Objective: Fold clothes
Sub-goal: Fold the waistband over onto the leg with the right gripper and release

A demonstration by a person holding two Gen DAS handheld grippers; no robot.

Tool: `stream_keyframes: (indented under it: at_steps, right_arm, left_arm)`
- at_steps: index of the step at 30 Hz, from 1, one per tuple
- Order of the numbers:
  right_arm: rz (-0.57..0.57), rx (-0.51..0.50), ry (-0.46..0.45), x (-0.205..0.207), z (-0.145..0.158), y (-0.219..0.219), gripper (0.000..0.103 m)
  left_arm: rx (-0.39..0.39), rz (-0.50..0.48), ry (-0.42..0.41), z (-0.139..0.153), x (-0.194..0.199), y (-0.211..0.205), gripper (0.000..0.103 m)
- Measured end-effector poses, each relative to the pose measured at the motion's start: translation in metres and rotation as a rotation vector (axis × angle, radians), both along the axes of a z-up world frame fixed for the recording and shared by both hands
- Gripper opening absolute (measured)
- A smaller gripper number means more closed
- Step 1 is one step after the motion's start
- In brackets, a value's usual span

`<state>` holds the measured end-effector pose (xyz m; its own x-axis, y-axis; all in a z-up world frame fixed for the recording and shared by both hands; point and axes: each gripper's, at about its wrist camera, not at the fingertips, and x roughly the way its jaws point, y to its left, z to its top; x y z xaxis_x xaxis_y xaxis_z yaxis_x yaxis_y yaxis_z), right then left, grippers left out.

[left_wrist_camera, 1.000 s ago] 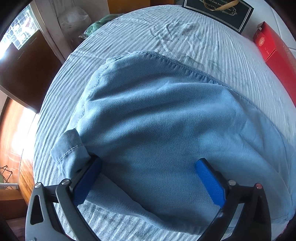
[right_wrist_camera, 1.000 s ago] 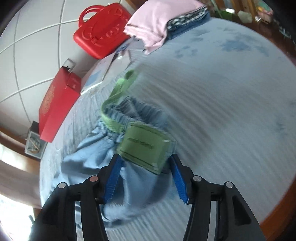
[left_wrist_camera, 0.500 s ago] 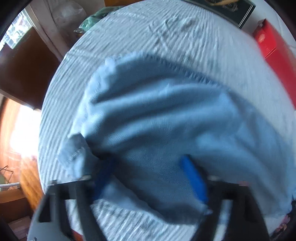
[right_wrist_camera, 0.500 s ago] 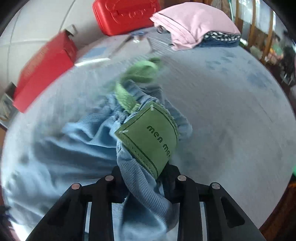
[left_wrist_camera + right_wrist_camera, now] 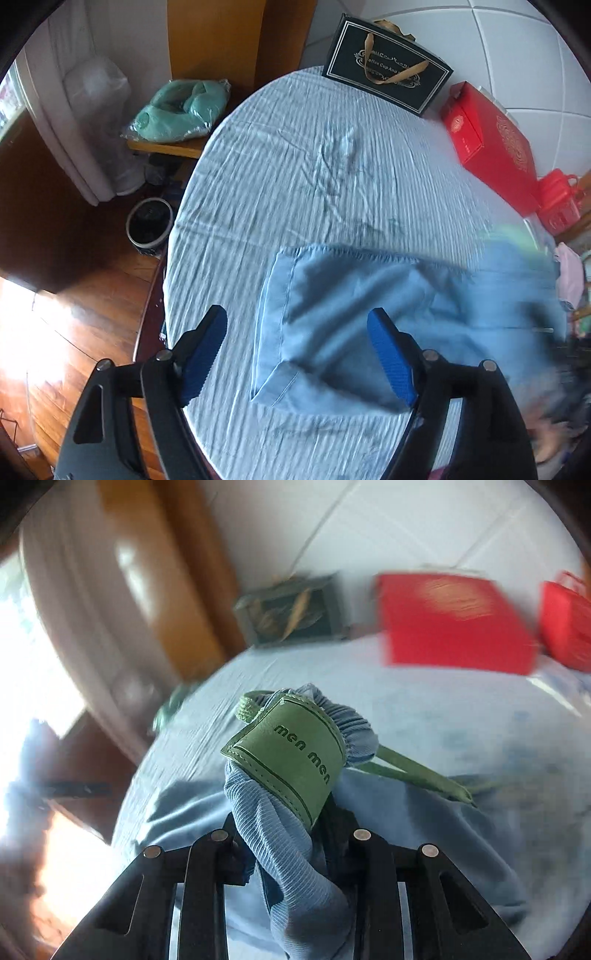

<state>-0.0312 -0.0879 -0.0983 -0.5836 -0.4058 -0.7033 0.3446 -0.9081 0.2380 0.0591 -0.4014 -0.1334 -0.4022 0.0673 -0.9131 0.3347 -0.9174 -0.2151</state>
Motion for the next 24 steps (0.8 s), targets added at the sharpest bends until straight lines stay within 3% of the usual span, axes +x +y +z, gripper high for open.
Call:
stream_keyframes:
  at_steps: [2,4,6,7,9,12,16,20,22,23,24]
  right_arm:
    - [0.022,0.033,-0.048,0.003,-0.034,-0.065,0.036]
    - [0.064,0.059,-0.092,0.011,-0.058,-0.1,0.046]
    - [0.107,0.085,-0.135,0.02,-0.082,-0.136,0.081]
    - [0.146,0.075,-0.147,0.029,-0.085,-0.142,0.087]
    - [0.193,0.064,-0.16,0.039,-0.086,-0.147,0.088]
    - [0.154,0.004,-0.143,0.055,-0.067,-0.119,0.088]
    - [-0.008,-0.091,-0.102,0.073,-0.038,-0.043,0.088]
    - [-0.205,-0.051,-0.095,0.066,-0.033,0.038,0.088]
    - [-0.251,-0.053,-0.113,0.064,-0.037,0.058,0.088]
    - [-0.275,-0.054,-0.122,0.063,-0.04,0.068,0.088]
    - [-0.298,-0.055,-0.131,0.062,-0.042,0.078,0.088]
  left_arm:
    - [0.008,-0.016,-0.003,0.001,0.009,-0.003,0.078]
    - [0.006,-0.029,-0.013,-0.001,0.017,-0.006,0.078]
    - [0.017,-0.031,-0.018,-0.006,0.023,-0.006,0.078]
    - [0.028,-0.033,-0.025,-0.01,0.024,-0.005,0.078]
    - [0.045,-0.039,-0.032,-0.016,0.022,0.0,0.078]
    - [0.069,-0.065,-0.036,-0.025,0.012,0.017,0.078]
    - [0.081,-0.108,-0.056,-0.042,-0.004,0.044,0.078]
    - [0.133,-0.129,-0.11,-0.069,-0.021,0.069,0.078]
    - [0.169,-0.135,-0.136,-0.084,-0.029,0.08,0.078]
    - [0.188,-0.138,-0.149,-0.092,-0.032,0.085,0.069]
    - [0.127,-0.131,-0.15,-0.093,-0.035,0.091,0.052]
